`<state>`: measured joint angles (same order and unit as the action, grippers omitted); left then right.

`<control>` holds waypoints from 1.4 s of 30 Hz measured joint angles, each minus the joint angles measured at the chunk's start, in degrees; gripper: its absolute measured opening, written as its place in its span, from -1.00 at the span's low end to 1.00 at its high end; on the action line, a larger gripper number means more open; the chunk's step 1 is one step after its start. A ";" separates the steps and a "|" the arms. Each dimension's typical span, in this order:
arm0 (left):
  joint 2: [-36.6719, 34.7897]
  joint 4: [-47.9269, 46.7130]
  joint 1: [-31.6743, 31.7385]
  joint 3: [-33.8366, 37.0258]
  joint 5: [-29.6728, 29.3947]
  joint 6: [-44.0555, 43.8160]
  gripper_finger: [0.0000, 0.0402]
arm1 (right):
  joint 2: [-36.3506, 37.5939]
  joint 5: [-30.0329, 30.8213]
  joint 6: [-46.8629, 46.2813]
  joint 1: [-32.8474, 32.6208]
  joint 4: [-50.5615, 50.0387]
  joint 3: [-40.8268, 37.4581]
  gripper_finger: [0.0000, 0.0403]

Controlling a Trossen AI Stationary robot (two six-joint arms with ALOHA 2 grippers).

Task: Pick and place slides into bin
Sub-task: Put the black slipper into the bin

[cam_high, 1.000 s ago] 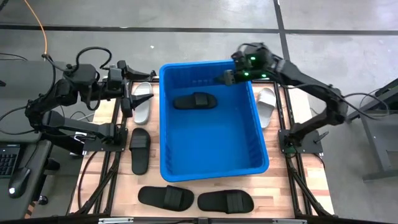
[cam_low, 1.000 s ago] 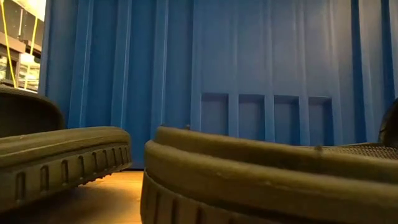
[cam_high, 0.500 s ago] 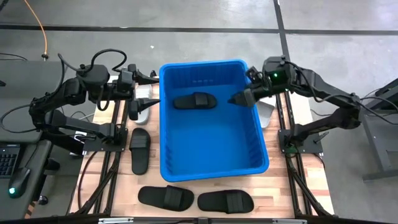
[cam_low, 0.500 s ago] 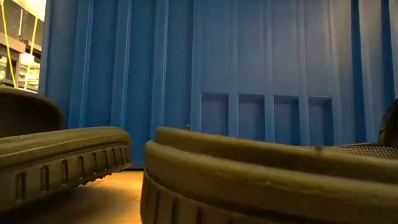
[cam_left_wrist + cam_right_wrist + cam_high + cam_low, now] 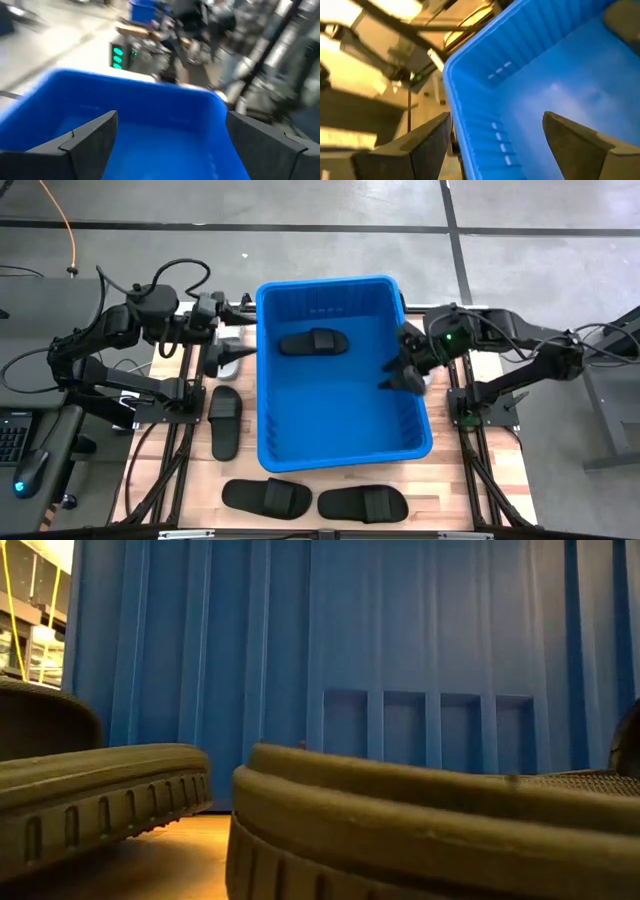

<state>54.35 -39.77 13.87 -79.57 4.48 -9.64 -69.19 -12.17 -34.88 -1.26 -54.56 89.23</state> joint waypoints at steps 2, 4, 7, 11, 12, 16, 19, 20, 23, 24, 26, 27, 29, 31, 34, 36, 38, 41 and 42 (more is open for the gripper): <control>0.44 -1.90 -0.02 0.00 5.93 0.02 0.78 | 0.23 0.36 1.34 -1.52 -0.12 0.00 0.50; 1.00 -2.66 -0.03 0.00 11.98 -1.02 0.78 | 0.37 1.37 2.04 -2.42 -0.16 0.00 0.50; 1.22 -4.17 -1.30 0.00 15.43 -4.80 0.78 | 0.53 3.17 2.27 -3.19 -1.23 -0.04 0.50; 1.44 -11.34 -8.27 0.00 13.82 -2.90 0.78 | 0.80 3.63 2.11 -4.01 -3.11 -0.04 0.50; 1.42 -14.30 -10.19 0.00 11.79 -2.47 0.78 | 0.87 3.63 2.20 -4.37 -3.66 -0.07 0.50; 1.51 -30.16 -18.17 0.00 1.60 -3.93 0.78 | 1.30 5.09 3.75 -5.97 -3.77 -0.07 0.50; 3.06 -35.71 -23.71 0.04 -5.04 -7.57 0.78 | 1.38 8.10 3.90 -6.59 -3.92 -0.07 0.50; 3.67 -35.49 -24.87 0.04 -6.81 -8.26 0.78 | 1.38 9.01 3.88 -6.69 -4.09 -0.07 0.50; 5.72 -35.59 -27.45 0.02 -10.76 -10.91 0.78 | 1.40 10.35 3.88 -6.67 -4.88 -0.07 0.50; 6.81 -36.35 -28.66 0.03 -10.80 -10.73 0.78 | 1.41 10.53 3.88 -6.67 -5.01 -0.07 0.50; 9.05 -39.92 -30.69 0.57 -11.51 -10.45 0.78 | 1.42 10.54 3.88 -6.67 -5.44 -0.07 0.50; 10.48 -41.57 -31.36 0.96 -12.54 -10.62 0.78 | 1.41 10.54 3.88 -6.67 -5.64 -0.07 0.50; 12.86 -43.35 -32.98 1.77 -13.71 -11.42 0.78 | 1.40 11.23 3.88 -6.67 -6.06 -0.07 0.50; 14.88 -46.87 -34.65 2.91 -13.87 -12.45 0.78 | 1.42 12.18 3.75 -6.67 -6.35 -0.07 0.50; 17.93 -47.69 -35.98 4.64 -13.11 -14.67 0.78 | 1.40 12.40 2.96 -6.67 -6.48 -0.07 0.50; 19.02 -47.97 -37.31 5.66 -12.44 -15.70 0.78 | 1.41 12.45 2.91 -6.67 -6.48 -0.07 0.50; 20.03 -48.75 -38.53 6.45 -12.22 -14.50 0.78 | 1.38 12.93 3.17 -6.67 -6.48 -0.07 0.50; 21.54 -50.26 -39.76 7.16 -11.37 -14.59 0.78 | 1.38 13.91 3.80 -6.67 -6.48 -0.07 0.50; 21.57 -50.21 -40.18 7.25 -10.98 -15.11 0.78 | 1.38 13.91 3.97 -6.67 -6.48 -0.07 0.50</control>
<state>75.92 -89.98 -26.31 -72.32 -6.50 -24.75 -67.81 1.74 -30.91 -7.92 -61.04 89.17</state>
